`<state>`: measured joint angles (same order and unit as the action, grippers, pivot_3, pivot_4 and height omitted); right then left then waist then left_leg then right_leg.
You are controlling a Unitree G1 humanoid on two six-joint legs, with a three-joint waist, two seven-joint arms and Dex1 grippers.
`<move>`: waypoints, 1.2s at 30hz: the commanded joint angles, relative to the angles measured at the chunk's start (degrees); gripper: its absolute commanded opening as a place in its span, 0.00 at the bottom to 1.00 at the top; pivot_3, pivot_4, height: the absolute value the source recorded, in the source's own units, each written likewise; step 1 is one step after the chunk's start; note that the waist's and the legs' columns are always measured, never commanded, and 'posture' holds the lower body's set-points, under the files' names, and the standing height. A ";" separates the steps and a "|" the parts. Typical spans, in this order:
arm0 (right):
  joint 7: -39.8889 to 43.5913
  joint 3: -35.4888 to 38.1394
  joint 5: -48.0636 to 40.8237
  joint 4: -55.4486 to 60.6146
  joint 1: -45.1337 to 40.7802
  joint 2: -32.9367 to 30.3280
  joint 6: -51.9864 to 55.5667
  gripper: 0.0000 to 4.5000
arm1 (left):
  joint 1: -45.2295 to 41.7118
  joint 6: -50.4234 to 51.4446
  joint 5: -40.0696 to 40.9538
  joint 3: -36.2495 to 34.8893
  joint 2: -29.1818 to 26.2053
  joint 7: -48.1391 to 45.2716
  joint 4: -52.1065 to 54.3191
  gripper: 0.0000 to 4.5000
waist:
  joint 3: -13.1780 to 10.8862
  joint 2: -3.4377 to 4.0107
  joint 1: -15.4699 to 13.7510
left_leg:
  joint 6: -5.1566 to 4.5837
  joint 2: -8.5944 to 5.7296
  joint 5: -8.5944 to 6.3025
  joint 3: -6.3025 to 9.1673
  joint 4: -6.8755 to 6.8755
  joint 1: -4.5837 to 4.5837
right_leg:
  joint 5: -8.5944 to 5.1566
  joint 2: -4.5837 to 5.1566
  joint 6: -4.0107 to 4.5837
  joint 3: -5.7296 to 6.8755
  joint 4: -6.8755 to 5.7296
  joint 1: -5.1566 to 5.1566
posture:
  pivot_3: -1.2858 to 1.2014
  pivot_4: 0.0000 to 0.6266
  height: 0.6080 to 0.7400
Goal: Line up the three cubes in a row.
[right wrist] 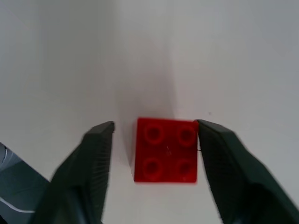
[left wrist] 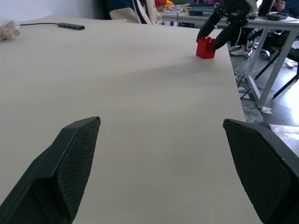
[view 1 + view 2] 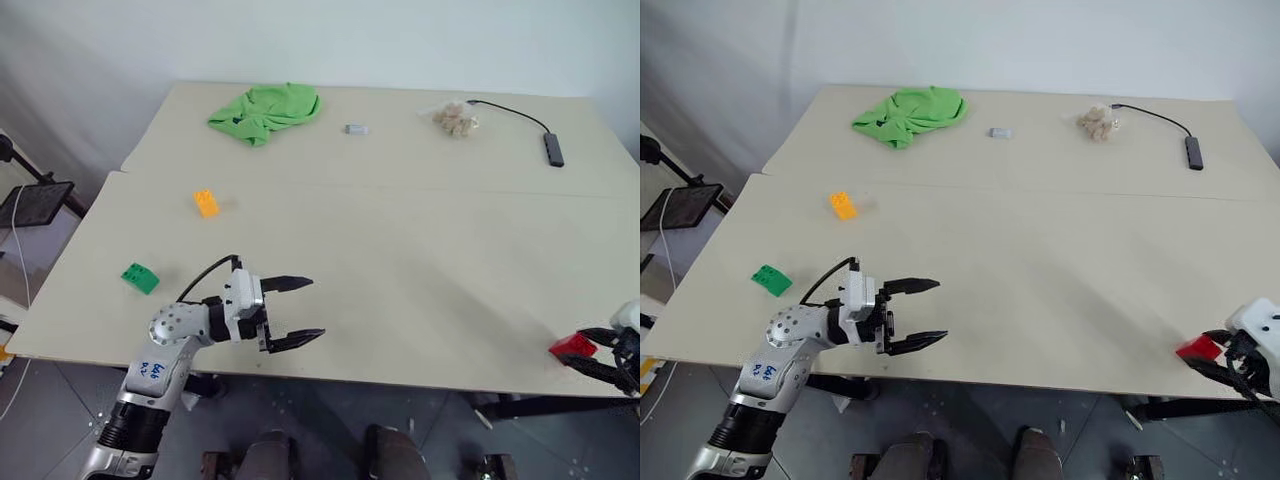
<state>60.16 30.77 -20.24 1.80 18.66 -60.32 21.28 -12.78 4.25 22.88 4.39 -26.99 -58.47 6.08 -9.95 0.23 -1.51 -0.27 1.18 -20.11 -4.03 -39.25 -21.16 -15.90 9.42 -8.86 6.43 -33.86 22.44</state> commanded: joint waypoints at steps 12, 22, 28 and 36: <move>7.48 -37.12 -0.02 9.50 -49.83 6.97 10.80 0.33 | 5.54 -0.72 -0.60 -3.83 -1.34 4.64 3.53 1.00 | 0.01 -0.12 1.65 | 0.25 0.38 0.05 0.20 -0.09 0.04 | 0.09 -0.27 0.18 0.13 -0.13 0.04 | 0.52 0.24 1.00; 6.82 -58.37 14.30 -8.40 -69.59 26.92 7.04 0.33 | 16.07 -0.05 -0.75 -7.81 -1.86 10.77 12.24 1.00 | -0.01 -0.09 1.48 | 0.32 0.43 -0.02 0.28 -0.26 -0.32 | 0.10 -0.32 0.17 0.44 -0.21 0.23 | 0.52 0.24 1.00; 7.89 -59.79 18.41 -16.81 -73.19 30.47 2.37 0.33 | 20.83 0.52 -0.49 -9.57 -1.70 13.64 16.29 1.00 | -0.01 -0.08 1.80 | 0.36 0.52 -0.04 0.18 -0.27 -0.23 | 0.10 -0.36 0.19 0.46 -0.27 0.21 | 0.52 0.24 1.00; 8.63 -53.92 16.45 -16.34 -72.63 31.41 0.90 0.92 | 23.47 0.81 0.45 -14.60 -0.78 17.90 16.75 1.00 | -0.02 -0.07 2.13 | 0.44 0.57 -0.09 0.14 -0.28 -0.19 | 0.09 -0.40 0.22 0.42 -0.38 0.27 | 0.52 0.24 1.00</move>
<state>68.06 -27.40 -1.53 -17.13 -54.16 -27.68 23.74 9.43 6.23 22.32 -7.22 -28.25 -42.23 21.84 -9.97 0.16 0.62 0.17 1.75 -20.20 -3.89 -39.54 -21.35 -15.81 9.02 -8.64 6.85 -34.23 22.72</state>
